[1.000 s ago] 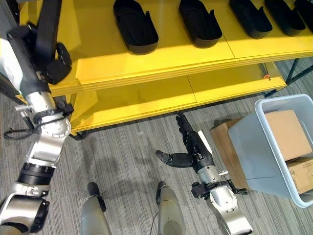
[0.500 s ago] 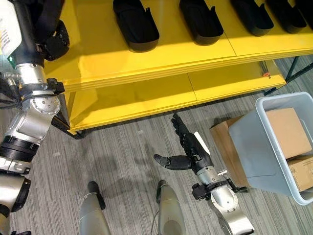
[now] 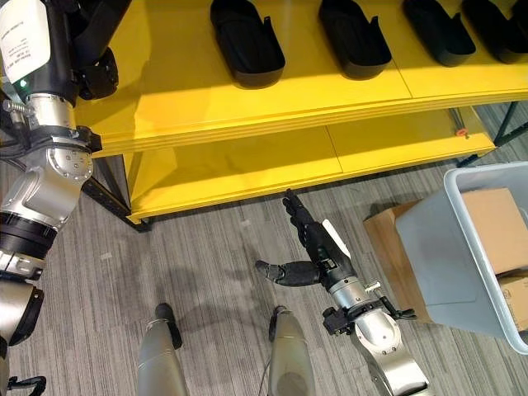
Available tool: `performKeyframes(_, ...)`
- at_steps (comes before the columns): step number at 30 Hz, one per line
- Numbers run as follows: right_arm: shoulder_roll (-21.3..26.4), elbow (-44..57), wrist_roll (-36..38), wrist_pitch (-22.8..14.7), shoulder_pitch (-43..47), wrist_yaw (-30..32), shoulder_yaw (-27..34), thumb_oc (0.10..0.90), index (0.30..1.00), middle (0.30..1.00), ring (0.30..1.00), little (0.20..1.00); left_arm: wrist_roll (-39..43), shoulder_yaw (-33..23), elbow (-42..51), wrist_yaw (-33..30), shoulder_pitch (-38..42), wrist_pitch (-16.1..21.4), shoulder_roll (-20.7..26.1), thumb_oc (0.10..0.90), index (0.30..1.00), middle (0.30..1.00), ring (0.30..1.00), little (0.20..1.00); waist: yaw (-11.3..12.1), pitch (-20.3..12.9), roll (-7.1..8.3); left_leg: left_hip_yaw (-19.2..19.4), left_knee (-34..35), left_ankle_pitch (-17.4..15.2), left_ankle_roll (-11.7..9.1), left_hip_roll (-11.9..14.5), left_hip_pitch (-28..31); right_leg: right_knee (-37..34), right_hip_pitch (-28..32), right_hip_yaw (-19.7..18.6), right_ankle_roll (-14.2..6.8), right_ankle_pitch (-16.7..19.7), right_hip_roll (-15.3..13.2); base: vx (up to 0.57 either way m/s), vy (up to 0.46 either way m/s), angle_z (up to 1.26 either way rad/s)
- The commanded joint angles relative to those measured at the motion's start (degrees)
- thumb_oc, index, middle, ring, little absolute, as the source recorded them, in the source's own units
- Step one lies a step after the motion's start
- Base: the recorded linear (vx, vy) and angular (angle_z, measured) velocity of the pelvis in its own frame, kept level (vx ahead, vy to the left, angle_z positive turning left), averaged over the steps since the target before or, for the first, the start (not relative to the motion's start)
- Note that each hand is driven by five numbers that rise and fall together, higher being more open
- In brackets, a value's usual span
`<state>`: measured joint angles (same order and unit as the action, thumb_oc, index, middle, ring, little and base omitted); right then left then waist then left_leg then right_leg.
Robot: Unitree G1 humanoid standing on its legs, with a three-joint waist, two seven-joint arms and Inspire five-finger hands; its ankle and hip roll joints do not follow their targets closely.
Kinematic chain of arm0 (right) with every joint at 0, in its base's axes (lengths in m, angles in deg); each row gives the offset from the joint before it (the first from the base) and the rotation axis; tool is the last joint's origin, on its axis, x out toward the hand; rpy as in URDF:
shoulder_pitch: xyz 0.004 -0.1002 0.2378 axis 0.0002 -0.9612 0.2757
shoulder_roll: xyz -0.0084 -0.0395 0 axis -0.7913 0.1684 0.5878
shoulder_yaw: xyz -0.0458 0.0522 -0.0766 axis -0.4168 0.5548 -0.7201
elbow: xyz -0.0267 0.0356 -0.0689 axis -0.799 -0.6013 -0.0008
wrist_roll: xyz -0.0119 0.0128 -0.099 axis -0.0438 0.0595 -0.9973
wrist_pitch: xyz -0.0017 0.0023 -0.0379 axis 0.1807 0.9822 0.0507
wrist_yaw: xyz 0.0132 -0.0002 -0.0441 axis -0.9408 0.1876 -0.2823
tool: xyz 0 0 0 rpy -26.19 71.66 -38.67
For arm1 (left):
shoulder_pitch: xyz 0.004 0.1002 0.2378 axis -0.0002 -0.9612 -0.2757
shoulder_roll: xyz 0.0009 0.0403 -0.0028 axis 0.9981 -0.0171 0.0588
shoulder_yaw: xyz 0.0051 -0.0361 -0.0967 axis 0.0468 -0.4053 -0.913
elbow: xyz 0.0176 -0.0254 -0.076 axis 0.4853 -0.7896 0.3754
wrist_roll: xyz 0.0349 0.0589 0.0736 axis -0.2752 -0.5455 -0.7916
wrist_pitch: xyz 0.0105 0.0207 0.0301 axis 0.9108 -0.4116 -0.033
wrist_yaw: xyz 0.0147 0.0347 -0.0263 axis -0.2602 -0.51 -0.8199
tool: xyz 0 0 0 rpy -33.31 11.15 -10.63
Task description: Move parts from the plastic box to the shelf.
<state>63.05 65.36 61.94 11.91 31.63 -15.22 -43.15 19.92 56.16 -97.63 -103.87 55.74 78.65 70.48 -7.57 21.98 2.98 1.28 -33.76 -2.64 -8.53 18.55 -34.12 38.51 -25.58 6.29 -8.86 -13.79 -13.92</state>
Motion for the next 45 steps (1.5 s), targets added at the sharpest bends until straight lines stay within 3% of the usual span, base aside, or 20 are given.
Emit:
performKeyframes(1, 1.0, 3.8, 0.9, -4.1, 1.2, -0.2, 1.3, 0.9, 1.0, 1.0, 1.0, 1.0, -5.6, 2.0, -0.1, -2.4, 11.9, 1.5, 3.4, 0.4, 0.3, 0.3, 0.3, 0.3, -1.0, -7.8, -2.06, -2.0, 3.8, 1.0, 0.0, 1.2, 1.3, -2.8, 5.2, 1.3, 1.8, -2.8, -0.2, 0.0, 0.008, 0.07)
performKeyframes(12, 1.2, 4.3, 0.3, -3.4, 1.2, -0.9, 1.4, 0.9, 1.0, 1.0, 1.0, 1.0, -8.8, 8.5, -7.6, 2.5, 18.4, -0.5, 3.8, 0.4, 0.3, 0.3, 0.3, 0.3, -1.3, -7.8, -2.08, -2.0, 3.1, 0.8, 0.3, 0.7, 0.4, -2.4, 4.3, 0.9, 1.6, -2.7, -0.6, 0.0, 0.006, 0.03)
performKeyframes(23, 1.9, 5.3, 0.9, -3.3, 0.8, -1.7, 2.1, 0.9, 1.0, 1.0, 1.0, 1.0, -14.1, 15.5, -16.5, 7.6, 23.3, -1.5, 1.3, 0.4, 0.3, 0.3, 0.3, 0.3, -2.5, -7.2, -2.27, -1.1, 2.7, 0.8, 0.5, 0.8, -0.1, -2.0, 2.7, -0.1, 1.3, -2.4, -0.7, 0.0, 0.005, -0.02)
performKeyframes(29, 1.9, 5.8, 1.1, -3.1, 0.0, -1.8, 2.4, 0.9, 1.0, 1.0, 1.0, 1.0, -13.4, 16.1, -21.0, 9.0, 23.8, -1.6, -0.8, 0.4, 0.3, 0.3, 0.3, 0.3, -2.8, -6.7, -2.1, -0.9, 2.4, 0.8, 0.7, 0.8, -0.5, -1.6, 2.0, -0.6, 1.3, -2.5, -0.7, 0.01, -0.007, -0.03)
performKeyframes(30, 2.0, 6.0, 1.3, -3.2, -0.5, -2.0, 2.4, 0.9, 1.0, 1.0, 1.0, 1.0, -14.1, 16.8, -21.5, 9.2, 24.0, -1.5, -1.1, 0.4, 0.3, 0.3, 0.3, 0.3, -3.1, -6.8, -1.85, -0.9, 2.0, -0.7, 0.2, 0.8, 0.0, -1.4, 2.3, -1.0, 1.1, -3.6, -0.7, 0.01, -0.015, -0.07)
performKeyframes(33, 2.3, 6.3, 1.4, -3.4, -0.7, -1.9, 3.0, 0.9, 1.0, 1.0, 1.0, 1.0, -15.8, 18.4, -21.6, 9.6, 24.1, -1.0, -0.5, 0.4, 0.3, 0.3, 0.3, 0.3, -3.0, -6.5, -1.93, -0.7, 2.6, 0.8, 0.7, 0.9, -0.5, -1.7, 1.4, -1.0, 1.3, -2.3, -0.7, -0.02, -0.001, -0.08)
performKeyframes(35, 2.3, 6.4, 1.5, -3.6, -1.0, -1.9, 3.3, 0.9, 1.0, 1.0, 1.0, 1.0, -16.8, 19.1, -21.3, 9.9, 23.8, -0.7, 0.2, 0.4, 0.3, 0.3, 0.3, 0.3, -3.2, -6.6, -1.83, -0.6, 1.7, -0.9, 0.3, 1.0, -0.2, -1.1, 1.7, -1.4, 1.0, -3.7, -0.7, 0.08, -0.016, -0.05)
performKeyframes(39, 2.4, 6.4, 1.6, -3.9, -1.6, -1.9, 3.6, 0.9, 1.0, 1.0, 1.0, 1.0, -17.6, 19.5, -21.0, 10.4, 23.3, -0.4, 1.0, 0.4, 0.3, 0.3, 0.3, 0.3, -3.2, -6.5, -1.8, -0.7, 1.7, -0.8, 0.4, 1.0, -0.5, -1.2, 1.6, -1.5, 1.0, -3.7, -0.7, 0.02, -0.01, -0.03)
performKeyframes(45, 2.4, 6.4, 1.2, -3.8, -2.4, -1.6, 3.8, 0.9, 1.0, 1.0, 1.0, 1.0, -13.8, 17.6, -22.7, 11.0, 23.4, -0.4, -1.0, 0.4, 0.3, 0.3, 0.3, 0.3, -3.3, -6.6, -1.76, -0.5, 1.5, -0.9, 0.4, 0.8, -0.9, -1.0, 1.2, -1.5, 1.1, -3.4, -1.0, 0.0, 0.0, 0.0)
